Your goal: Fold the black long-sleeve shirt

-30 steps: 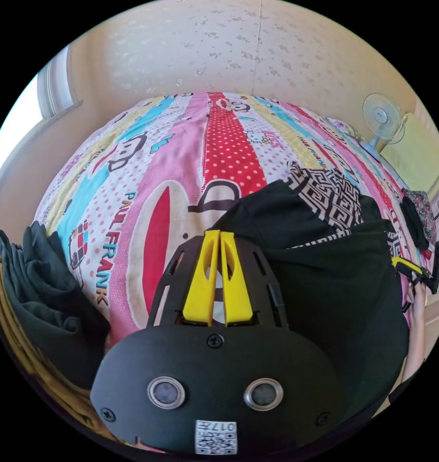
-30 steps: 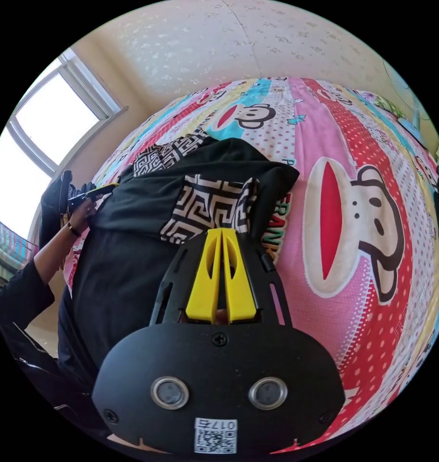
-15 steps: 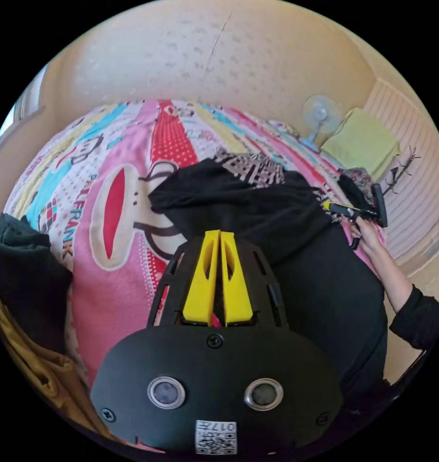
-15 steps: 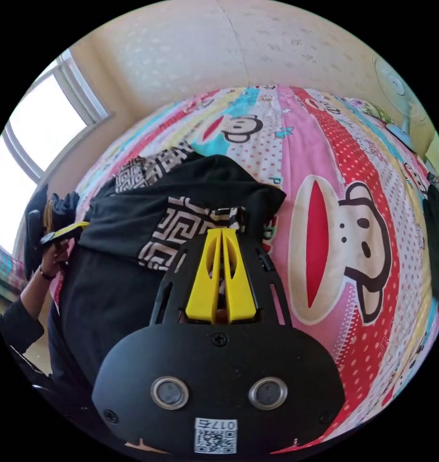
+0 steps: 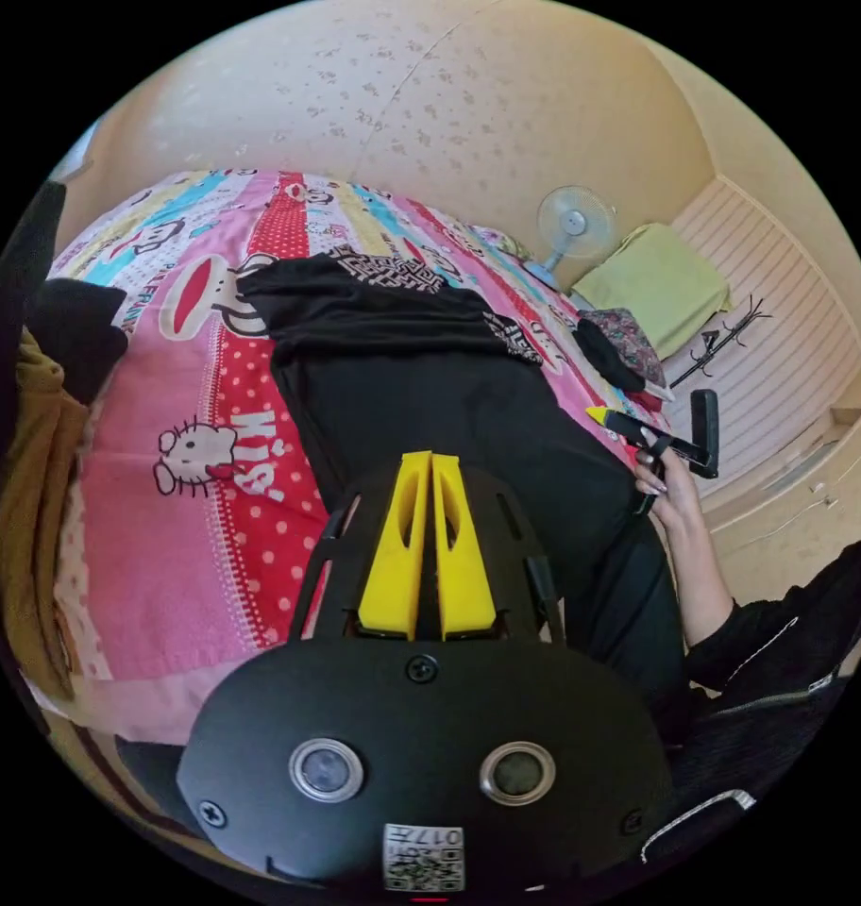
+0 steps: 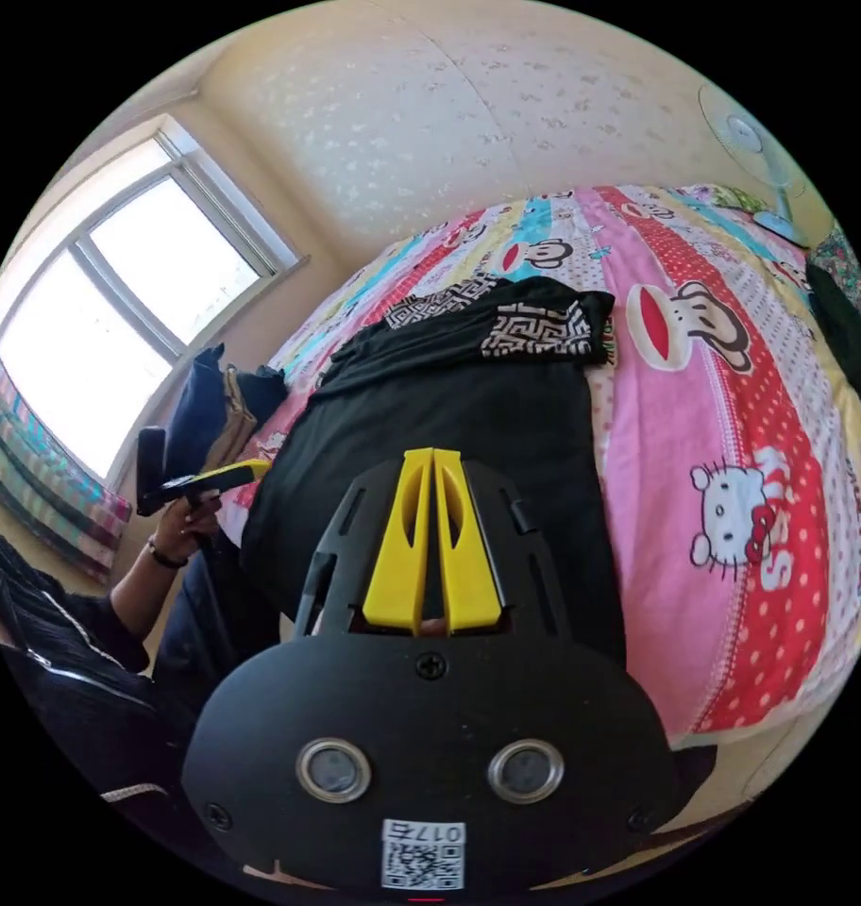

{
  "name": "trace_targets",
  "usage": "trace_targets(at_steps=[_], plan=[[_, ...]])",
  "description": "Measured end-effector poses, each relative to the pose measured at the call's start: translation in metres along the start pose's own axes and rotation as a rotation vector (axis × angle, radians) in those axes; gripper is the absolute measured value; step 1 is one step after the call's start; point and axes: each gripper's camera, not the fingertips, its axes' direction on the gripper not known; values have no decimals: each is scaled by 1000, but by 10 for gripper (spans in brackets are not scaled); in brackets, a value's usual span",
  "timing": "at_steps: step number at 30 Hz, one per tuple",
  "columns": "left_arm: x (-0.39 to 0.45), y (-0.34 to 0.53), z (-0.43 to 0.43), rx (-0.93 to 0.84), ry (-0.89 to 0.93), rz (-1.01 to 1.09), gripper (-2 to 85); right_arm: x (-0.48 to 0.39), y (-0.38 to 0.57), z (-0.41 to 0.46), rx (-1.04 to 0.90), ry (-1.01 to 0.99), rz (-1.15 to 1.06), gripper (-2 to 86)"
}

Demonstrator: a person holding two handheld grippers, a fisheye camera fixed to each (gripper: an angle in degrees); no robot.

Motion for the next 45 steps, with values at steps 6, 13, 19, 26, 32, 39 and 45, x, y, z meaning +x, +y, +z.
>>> trace_targets(at_steps=[6,13,19,26,32,39,45], plan=[[-4,66,-5,-26,19,-217,-7,-11,34,14,-121,126,-119,7],[-29,134,-38,106,66,-281,89,7,49,-14,-142,37,-45,24],[-52,159,-19,-2,74,-303,120,38,69,-23,-101,-76,38,31],[-70,170,12,-20,161,-345,65,74,91,-57,20,-141,122,43],[-75,178,8,-10,209,-291,39,153,136,-106,180,-180,427,88],[-101,200,-23,126,432,-334,30,212,176,-108,102,-350,603,129],[-98,207,-43,166,424,-288,35,222,187,-98,43,-432,537,87]])
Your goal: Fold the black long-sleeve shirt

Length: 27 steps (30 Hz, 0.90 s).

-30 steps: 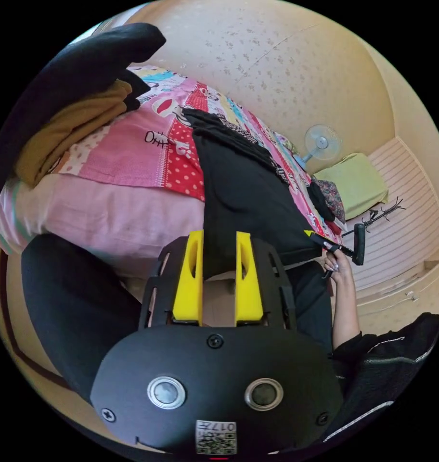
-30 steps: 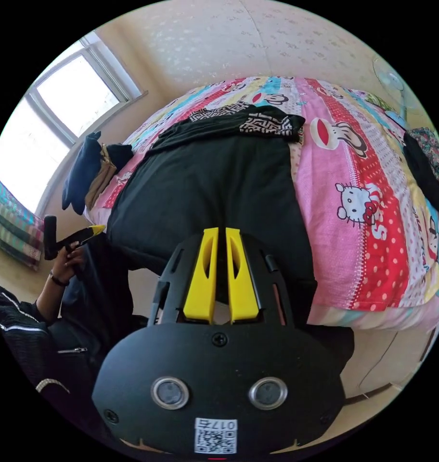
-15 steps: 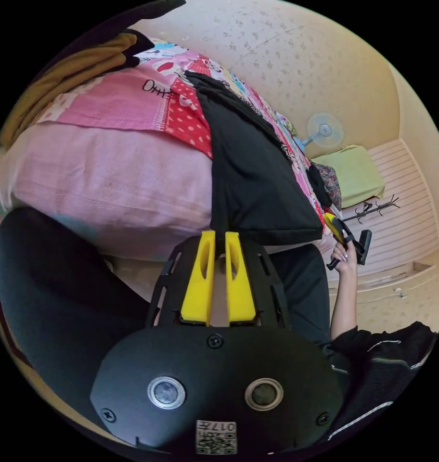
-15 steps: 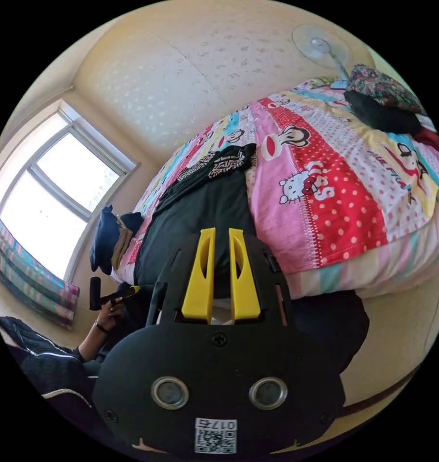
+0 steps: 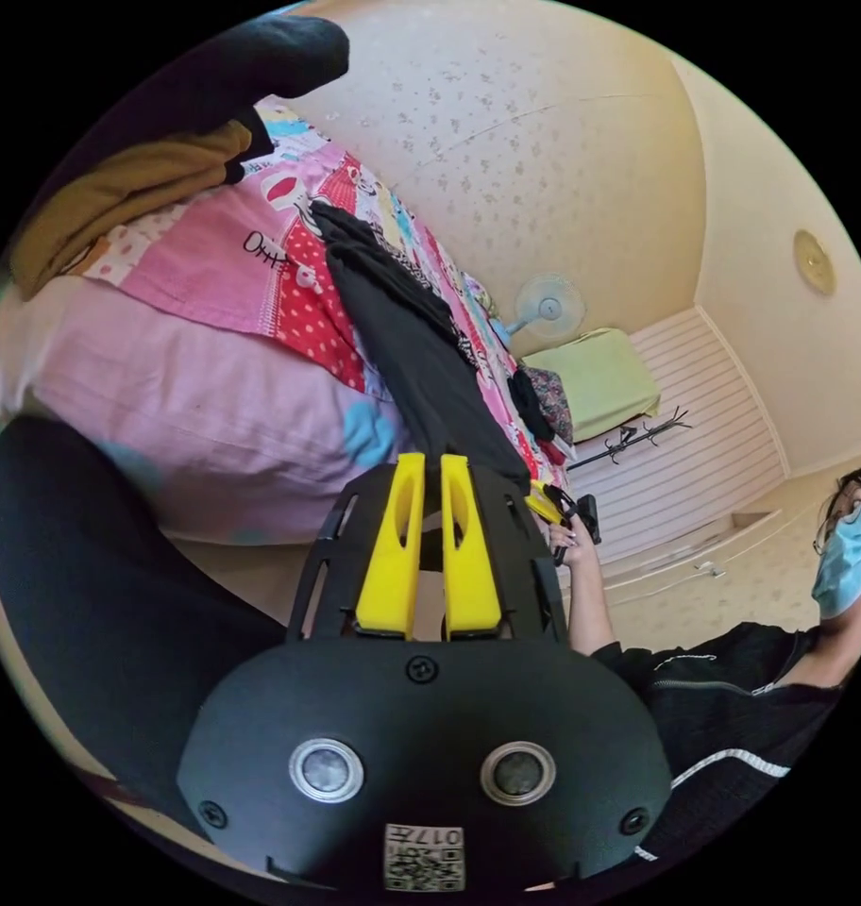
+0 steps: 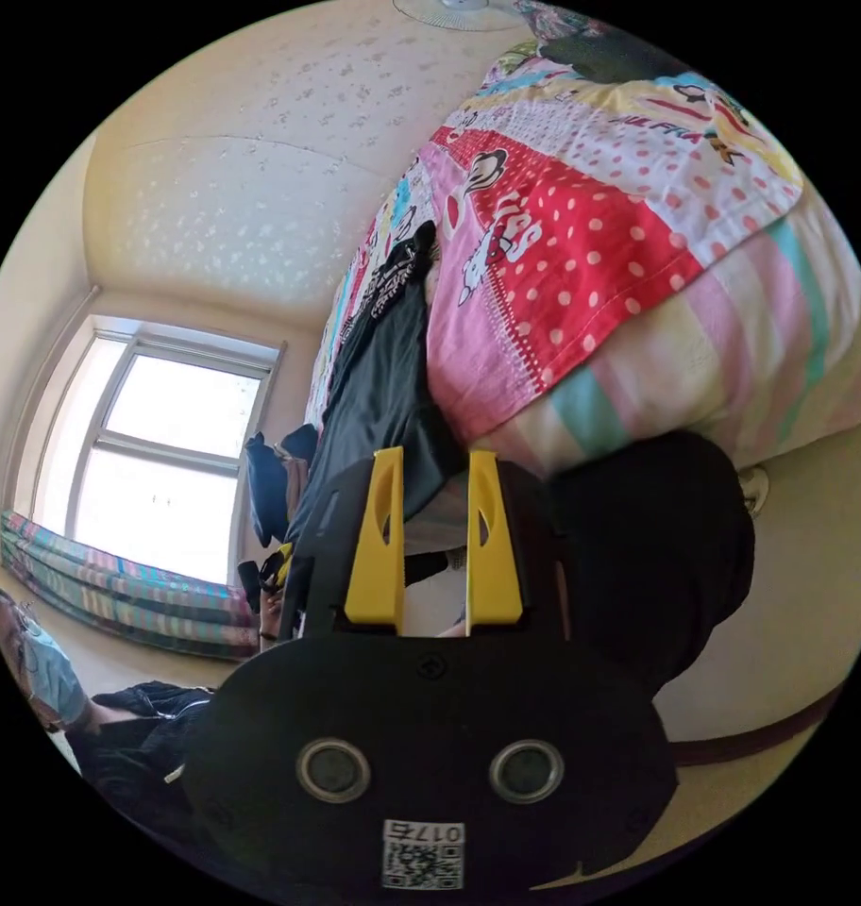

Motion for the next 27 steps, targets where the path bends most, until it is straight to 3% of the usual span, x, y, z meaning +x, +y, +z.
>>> trace_targets(at_steps=[10,18,27], plan=[[-12,-4,-23,26,31,13,35,9,9,-39,85,-83,-103,23],[21,-16,-72,59,78,114,25,-48,27,-114,102,-236,-337,12],[40,22,-146,-78,145,48,29,-69,79,-194,-51,-397,-365,11]])
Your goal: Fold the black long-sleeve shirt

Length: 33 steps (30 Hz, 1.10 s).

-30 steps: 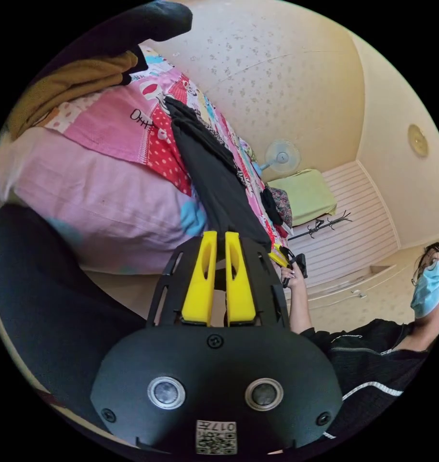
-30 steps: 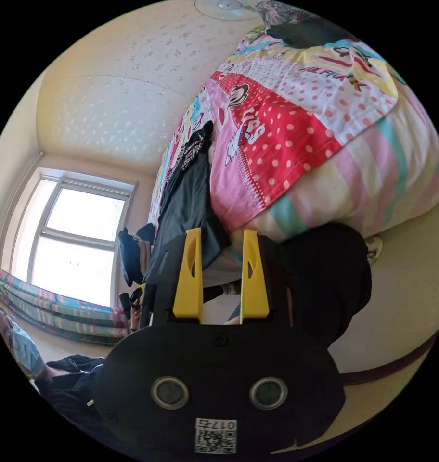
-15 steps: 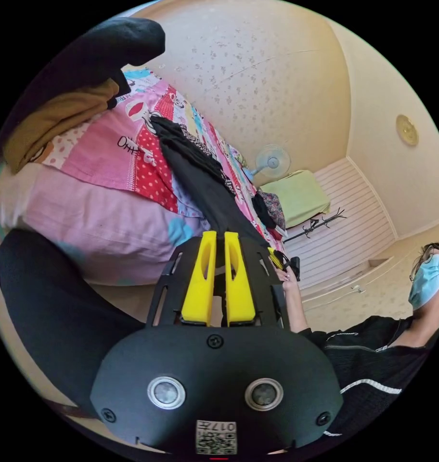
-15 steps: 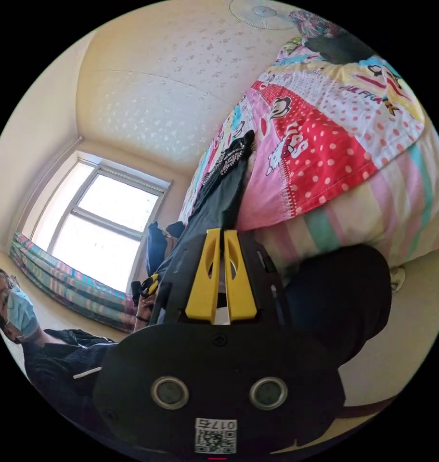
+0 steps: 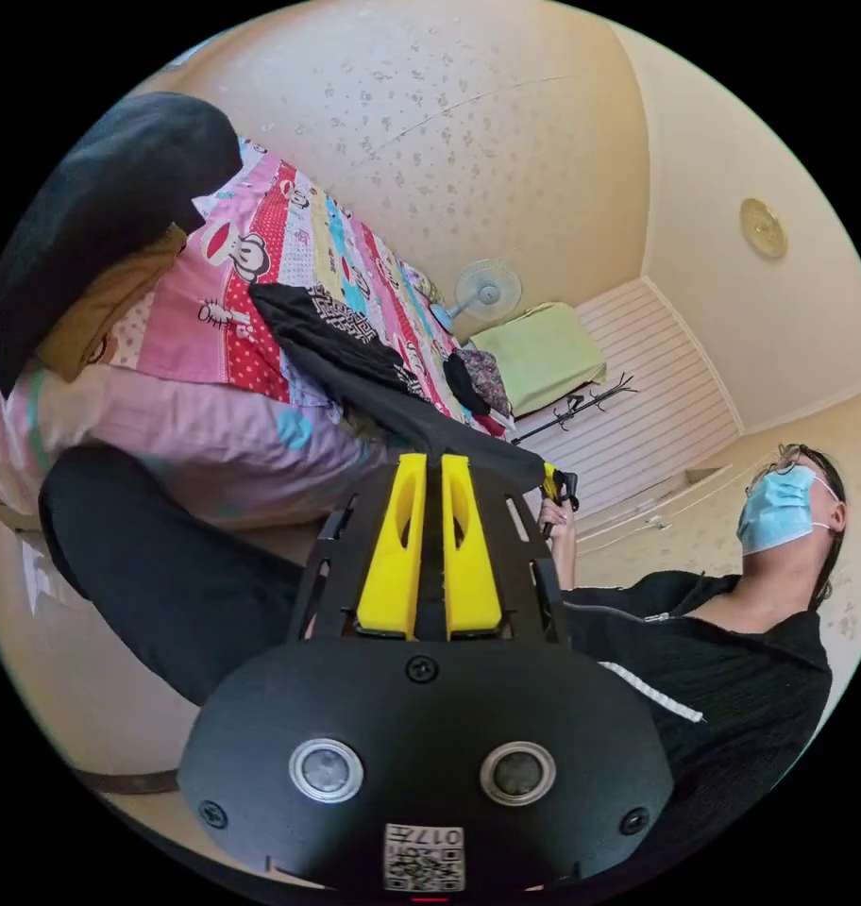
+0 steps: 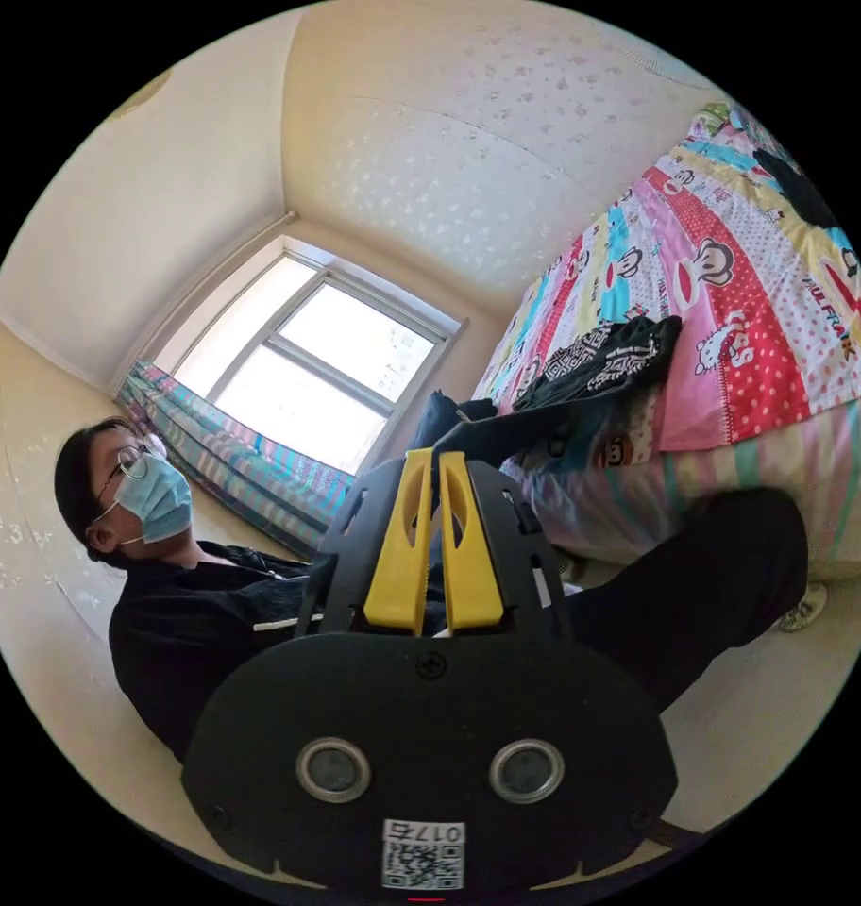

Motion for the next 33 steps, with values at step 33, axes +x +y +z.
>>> trace_targets(at_steps=[33], plan=[[-144,-298,135,294,87,0,117,265,-259,159,381,-266,282,128]])
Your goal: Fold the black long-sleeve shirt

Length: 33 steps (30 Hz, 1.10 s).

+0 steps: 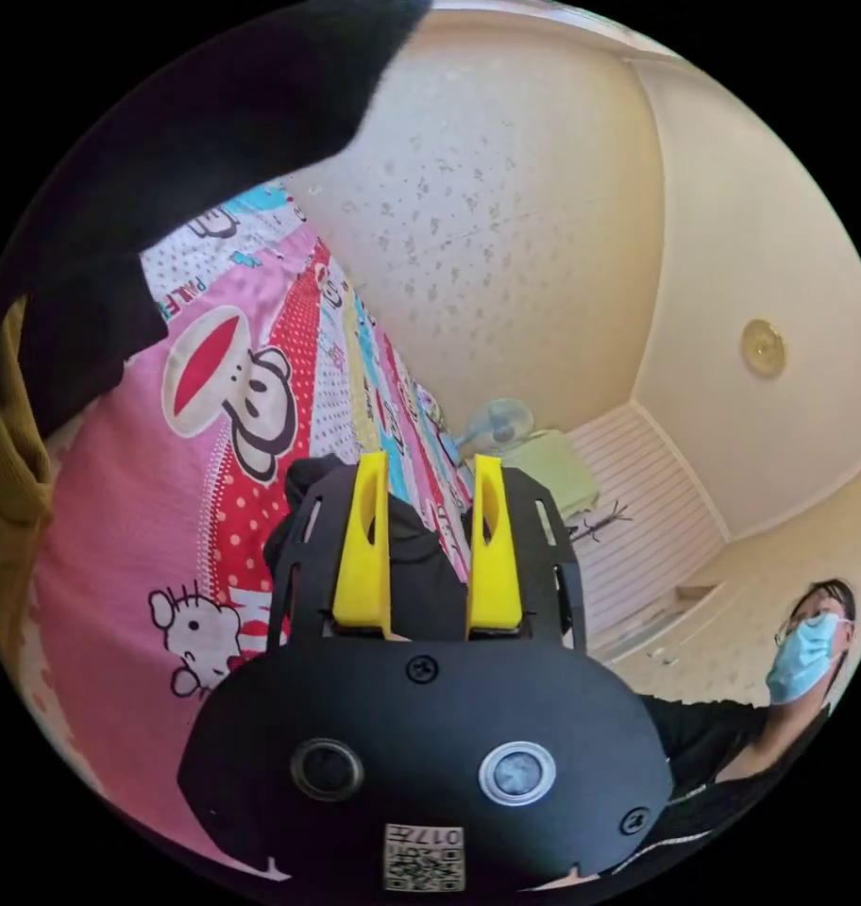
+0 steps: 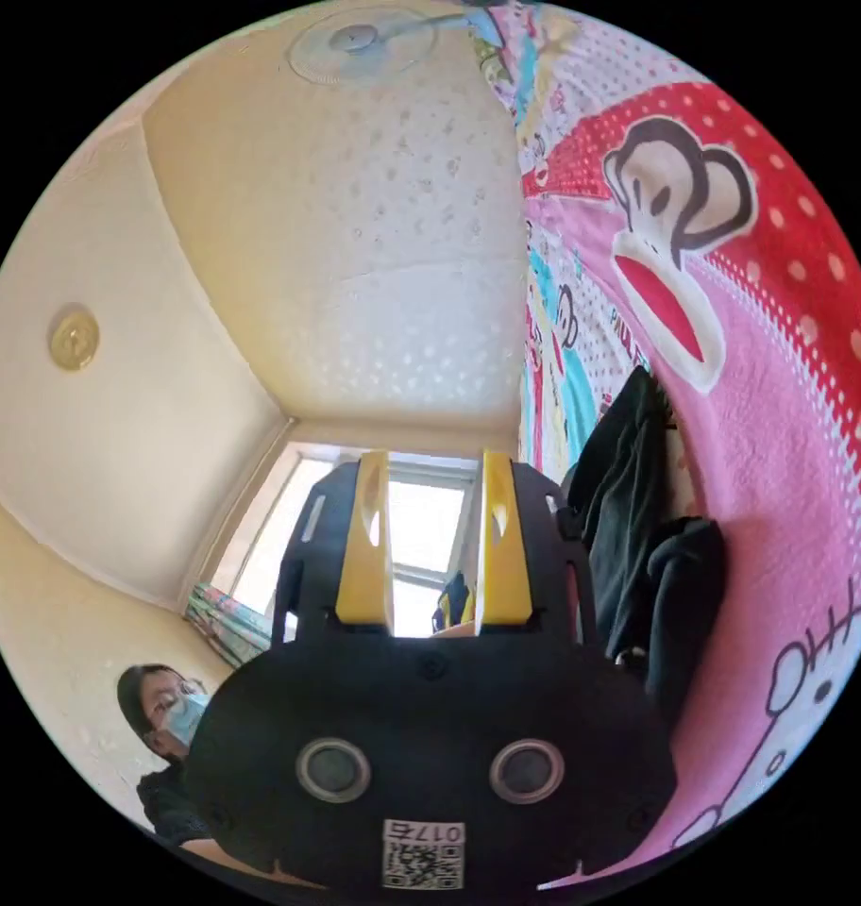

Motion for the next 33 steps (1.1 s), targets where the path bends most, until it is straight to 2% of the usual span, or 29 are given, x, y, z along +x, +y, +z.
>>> trace_targets(at_steps=[2,5,6,7,10,14,17,20,21,24,28,30,33], plan=[[29,16,2,-88,-52,83,104,-28,23,11,-138,97,-112,123],[75,55,11,-273,-302,229,100,-63,78,22,-293,436,-293,120],[86,71,18,-336,-441,271,100,-67,99,27,-321,565,-329,121],[92,85,26,-384,-583,297,99,-66,109,29,-332,617,-343,122],[91,106,46,-423,-772,323,85,-47,146,45,-365,782,-323,124],[87,103,49,-402,-663,208,75,-48,181,46,-156,773,-337,121],[86,99,49,-400,-627,166,71,-56,195,46,-42,856,-362,122],[80,98,57,-441,-566,100,49,-33,192,54,-161,878,-276,87],[82,100,56,-419,-566,90,42,-34,196,50,-116,880,-273,68],[98,98,54,-433,-549,135,23,-44,201,58,-122,889,-327,44],[134,83,28,-417,-400,142,10,-69,204,77,-210,946,-398,36],[150,89,18,-424,-389,168,7,-85,213,79,-219,980,-407,35],[155,117,9,-447,-464,201,4,-78,224,67,-206,1033,-339,35]])
